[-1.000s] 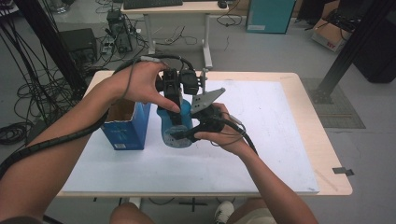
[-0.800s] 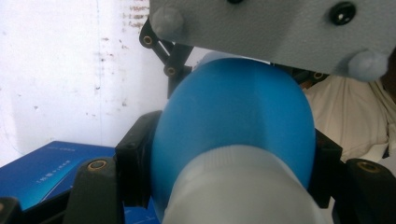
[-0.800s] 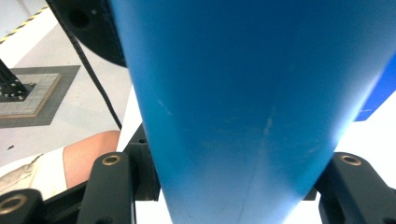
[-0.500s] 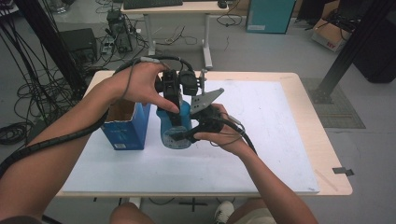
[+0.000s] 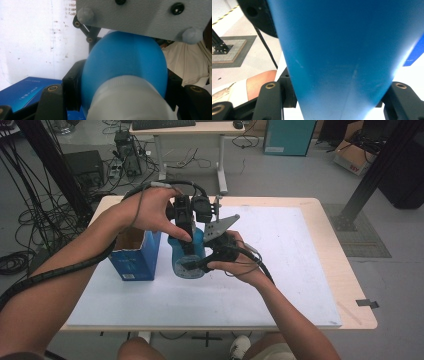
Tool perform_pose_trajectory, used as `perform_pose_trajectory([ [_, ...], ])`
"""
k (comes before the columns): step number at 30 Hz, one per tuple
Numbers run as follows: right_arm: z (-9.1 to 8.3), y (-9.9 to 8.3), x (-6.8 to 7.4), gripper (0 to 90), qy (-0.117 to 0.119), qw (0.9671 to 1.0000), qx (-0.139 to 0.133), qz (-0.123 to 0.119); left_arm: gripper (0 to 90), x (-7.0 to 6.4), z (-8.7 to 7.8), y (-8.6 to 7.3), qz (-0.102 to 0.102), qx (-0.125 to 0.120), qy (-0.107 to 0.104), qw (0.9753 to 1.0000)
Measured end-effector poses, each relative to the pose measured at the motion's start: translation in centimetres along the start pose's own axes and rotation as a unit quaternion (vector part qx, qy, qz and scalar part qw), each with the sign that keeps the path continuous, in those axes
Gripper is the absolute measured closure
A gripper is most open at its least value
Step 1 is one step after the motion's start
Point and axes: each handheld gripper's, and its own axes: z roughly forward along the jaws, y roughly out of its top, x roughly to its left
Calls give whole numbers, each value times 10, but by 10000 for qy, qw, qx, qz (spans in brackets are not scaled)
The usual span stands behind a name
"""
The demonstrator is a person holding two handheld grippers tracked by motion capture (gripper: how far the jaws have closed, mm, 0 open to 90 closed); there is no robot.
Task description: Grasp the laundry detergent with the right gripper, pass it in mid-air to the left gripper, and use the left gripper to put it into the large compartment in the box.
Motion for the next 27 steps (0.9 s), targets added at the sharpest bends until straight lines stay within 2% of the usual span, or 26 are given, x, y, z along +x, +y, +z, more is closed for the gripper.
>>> perform_pose_trajectory([
  [2,0,0,0,415,2,10000,13,29,365,0,0,0,-25,26,-51,10000],
  [7,0,-1,-1,414,2,10000,-14,3,365,1,0,-1,-33,-26,23,10000],
  [12,-1,-1,-2,413,-6,10000,-23,14,365,1,-1,1,-51,38,-28,10000],
  [15,-1,-1,-2,412,-2,10000,-18,33,366,1,0,1,-26,3,43,10000],
  [18,-1,-1,-2,412,11,10000,-20,36,366,1,0,1,-24,46,-13,10000],
  [25,-1,-2,-4,405,16,10000,-56,47,366,2,0,1,-36,40,19,10000],
  [27,-2,-2,-4,404,8,10000,-51,58,367,2,-1,2,-56,78,-39,9999],
])
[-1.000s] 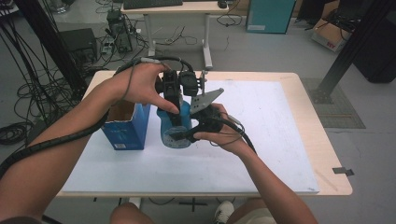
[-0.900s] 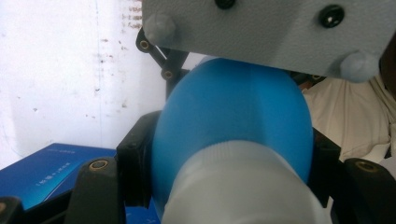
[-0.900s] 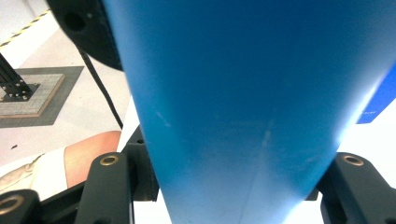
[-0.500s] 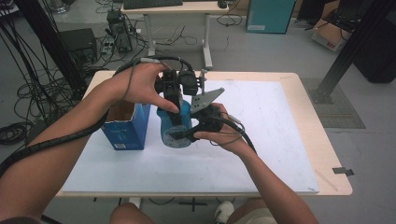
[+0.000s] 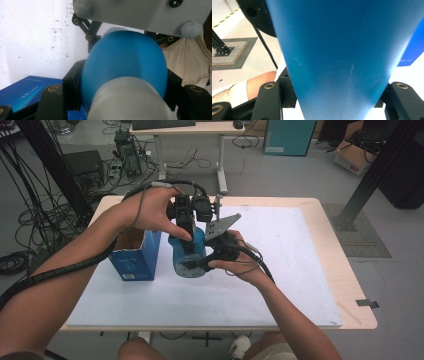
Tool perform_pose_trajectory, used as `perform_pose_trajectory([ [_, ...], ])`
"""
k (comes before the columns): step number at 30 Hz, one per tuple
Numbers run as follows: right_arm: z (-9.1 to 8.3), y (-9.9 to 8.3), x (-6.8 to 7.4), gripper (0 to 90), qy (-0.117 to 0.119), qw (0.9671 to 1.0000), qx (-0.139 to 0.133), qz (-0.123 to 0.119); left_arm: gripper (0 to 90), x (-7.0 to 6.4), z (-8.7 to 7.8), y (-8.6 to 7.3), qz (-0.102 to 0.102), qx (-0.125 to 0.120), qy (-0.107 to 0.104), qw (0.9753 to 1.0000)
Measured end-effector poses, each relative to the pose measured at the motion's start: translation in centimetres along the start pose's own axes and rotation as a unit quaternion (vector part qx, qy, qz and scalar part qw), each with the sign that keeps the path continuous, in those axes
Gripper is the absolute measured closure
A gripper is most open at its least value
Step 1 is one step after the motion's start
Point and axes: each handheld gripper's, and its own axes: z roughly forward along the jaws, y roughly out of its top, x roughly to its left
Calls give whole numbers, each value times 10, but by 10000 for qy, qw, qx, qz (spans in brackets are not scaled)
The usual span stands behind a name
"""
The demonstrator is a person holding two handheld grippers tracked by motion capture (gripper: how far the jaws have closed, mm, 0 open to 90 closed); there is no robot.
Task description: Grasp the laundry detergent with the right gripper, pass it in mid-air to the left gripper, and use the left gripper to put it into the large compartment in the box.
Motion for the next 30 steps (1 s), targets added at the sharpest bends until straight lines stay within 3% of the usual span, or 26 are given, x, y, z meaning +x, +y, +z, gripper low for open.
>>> perform_pose_trajectory([
  [30,-1,-1,0,393,45,9999,-121,44,368,-2,0,0,12,8,24,10000],
])
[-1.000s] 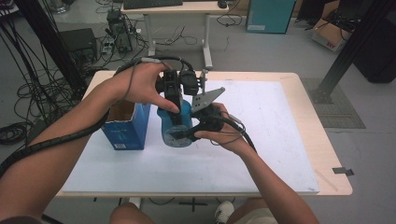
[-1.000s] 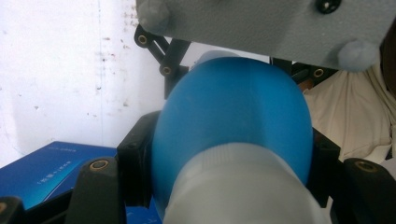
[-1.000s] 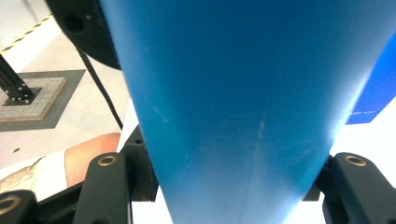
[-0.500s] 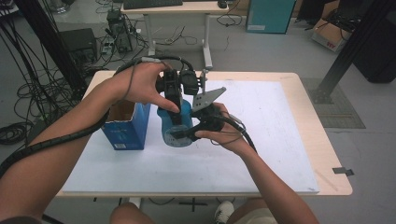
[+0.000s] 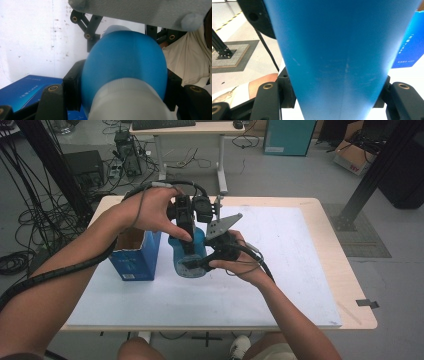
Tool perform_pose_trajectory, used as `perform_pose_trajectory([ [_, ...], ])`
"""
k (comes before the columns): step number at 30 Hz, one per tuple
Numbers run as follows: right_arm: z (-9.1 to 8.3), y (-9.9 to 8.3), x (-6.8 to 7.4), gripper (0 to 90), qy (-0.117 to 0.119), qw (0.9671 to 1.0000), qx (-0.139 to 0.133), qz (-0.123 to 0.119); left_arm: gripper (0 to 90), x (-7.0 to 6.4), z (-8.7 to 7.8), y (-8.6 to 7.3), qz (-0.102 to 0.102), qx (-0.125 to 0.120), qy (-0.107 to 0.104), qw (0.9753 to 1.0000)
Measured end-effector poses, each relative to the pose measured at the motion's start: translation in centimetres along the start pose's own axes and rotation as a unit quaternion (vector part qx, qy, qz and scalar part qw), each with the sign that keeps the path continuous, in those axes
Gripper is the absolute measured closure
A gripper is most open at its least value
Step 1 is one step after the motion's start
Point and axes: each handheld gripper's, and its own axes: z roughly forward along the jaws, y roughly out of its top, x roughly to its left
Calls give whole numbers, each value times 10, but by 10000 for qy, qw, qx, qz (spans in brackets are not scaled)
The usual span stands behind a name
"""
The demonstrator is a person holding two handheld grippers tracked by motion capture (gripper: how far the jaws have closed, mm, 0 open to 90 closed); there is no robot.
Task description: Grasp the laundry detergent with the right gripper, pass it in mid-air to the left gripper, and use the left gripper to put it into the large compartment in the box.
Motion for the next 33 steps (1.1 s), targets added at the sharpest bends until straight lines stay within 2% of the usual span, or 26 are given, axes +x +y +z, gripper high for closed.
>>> perform_pose_trajectory([
  [1,0,0,0,392,-1,10000,-5,-2,367,-1,0,0,-56,-18,-23,10000],
  [2,0,0,0,392,-2,10000,-8,4,367,0,1,-1,11,-27,35,10000],
  [6,1,0,0,389,0,10000,0,14,368,-1,0,-2,10,-41,50,10000],
  [7,1,0,0,389,1,10000,-7,16,367,-1,0,-2,7,-47,48,10000],
  [8,1,0,0,388,6,10000,-11,21,367,-1,0,-2,-85,-74,24,9999],
  [10,2,0,-1,382,2,10000,-32,-24,367,-1,0,-3,-68,-71,22,9999],
  [19,3,-1,-1,335,-37,10000,-21,61,367,-2,-1,-4,-98,-124,33,9999],
  [24,0,-2,-2,275,-133,9998,1,140,366,-2,-1,-5,-125,-133,69,9998],
  [27,-4,-2,-1,241,-297,9995,-24,113,366,-2,-2,-5,-127,-145,158,9997],
  [28,-6,-1,1,213,-327,9992,-5,235,366,-1,-3,-4,-131,-107,100,9998],
  [29,-6,-2,1,207,-394,9991,14,159,366,-1,-3,-5,-157,-127,104,9997],
  [31,-8,-4,1,185,-412,9987,74,297,366,-1,-4,-5,-181,-44,86,9998],
  [33,-10,-6,1,143,-588,9975,226,321,366,-1,-6,-5,-193,-7,103,9998],
])
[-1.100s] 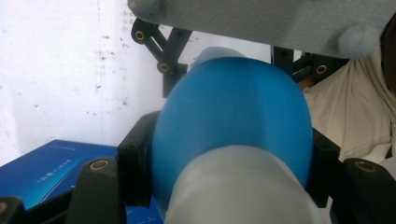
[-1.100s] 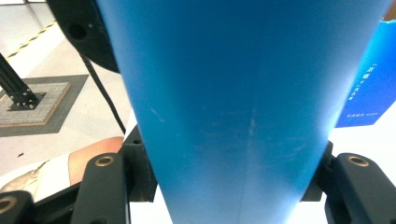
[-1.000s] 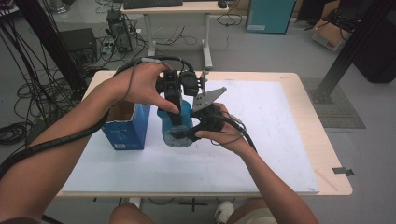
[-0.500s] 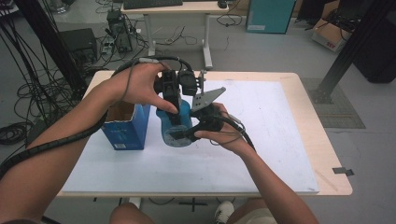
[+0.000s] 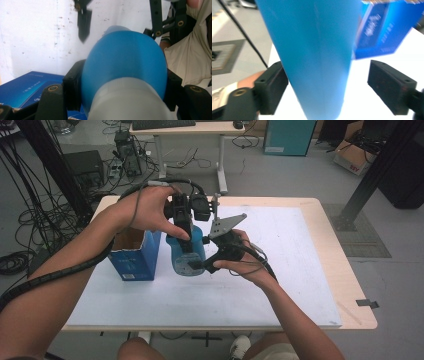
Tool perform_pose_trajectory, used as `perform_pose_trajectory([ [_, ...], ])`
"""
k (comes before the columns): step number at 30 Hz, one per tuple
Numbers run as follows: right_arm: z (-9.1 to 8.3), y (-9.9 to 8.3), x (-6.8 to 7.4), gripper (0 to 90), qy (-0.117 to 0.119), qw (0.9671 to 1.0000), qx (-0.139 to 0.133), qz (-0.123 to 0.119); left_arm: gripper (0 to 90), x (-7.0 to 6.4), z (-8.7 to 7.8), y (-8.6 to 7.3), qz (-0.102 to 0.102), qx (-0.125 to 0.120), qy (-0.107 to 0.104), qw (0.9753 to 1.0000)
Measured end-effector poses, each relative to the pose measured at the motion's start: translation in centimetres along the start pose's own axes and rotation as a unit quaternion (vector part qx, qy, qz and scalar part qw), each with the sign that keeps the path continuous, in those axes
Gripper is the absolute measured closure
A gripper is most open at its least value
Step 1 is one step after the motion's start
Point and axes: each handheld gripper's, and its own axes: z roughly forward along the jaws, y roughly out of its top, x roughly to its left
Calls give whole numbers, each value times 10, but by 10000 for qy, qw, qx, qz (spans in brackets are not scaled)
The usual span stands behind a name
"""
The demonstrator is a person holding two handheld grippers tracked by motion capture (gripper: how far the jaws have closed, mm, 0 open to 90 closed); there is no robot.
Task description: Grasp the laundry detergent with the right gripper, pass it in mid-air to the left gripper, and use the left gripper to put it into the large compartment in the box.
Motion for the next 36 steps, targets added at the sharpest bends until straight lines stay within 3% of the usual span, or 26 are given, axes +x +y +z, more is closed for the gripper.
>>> perform_pose_trajectory([
  [3,-4,-2,2,126,-5,9997,225,41,366,1,-3,-1,-105,-17,80,9999],
  [7,-12,-8,3,75,1,9981,544,285,366,4,-9,-5,-243,-48,112,9996],
  [11,-22,-17,3,50,-6,9964,727,432,365,7,-17,-11,-583,-127,105,9982],
  [13,-29,-21,0,39,-29,9960,818,366,366,11,-22,-15,-653,-104,109,9978],
  [17,-51,-29,-6,37,-173,9942,931,517,365,18,-34,-24,-1042,-131,126,9944],
  [20,-68,-33,-12,37,-293,9922,1029,644,365,24,-46,-31,-1421,-226,164,9895],
  [23,-83,-39,-17,40,-447,9880,1258,781,365,31,-60,-39,-1780,-263,152,9836],
  [26,-97,-43,-18,50,-555,9823,1532,929,364,42,-76,-50,-2195,-351,117,9749],
  [29,-108,-45,-18,52,-684,9772,1746,991,364,49,-93,-59,-2613,-410,159,9643],
  [32,-119,-47,-19,51,-819,9738,1864,1013,364,54,-109,-68,-3041,-424,260,9514],
  [33,-122,-47,-20,50,-825,9737,1883,984,364,56,-114,-71,-3198,-435,276,9461],
  [36,-131,-49,-21,50,-921,9684,2065,1051,364,61,-128,-82,-3606,-439,286,9313],
])
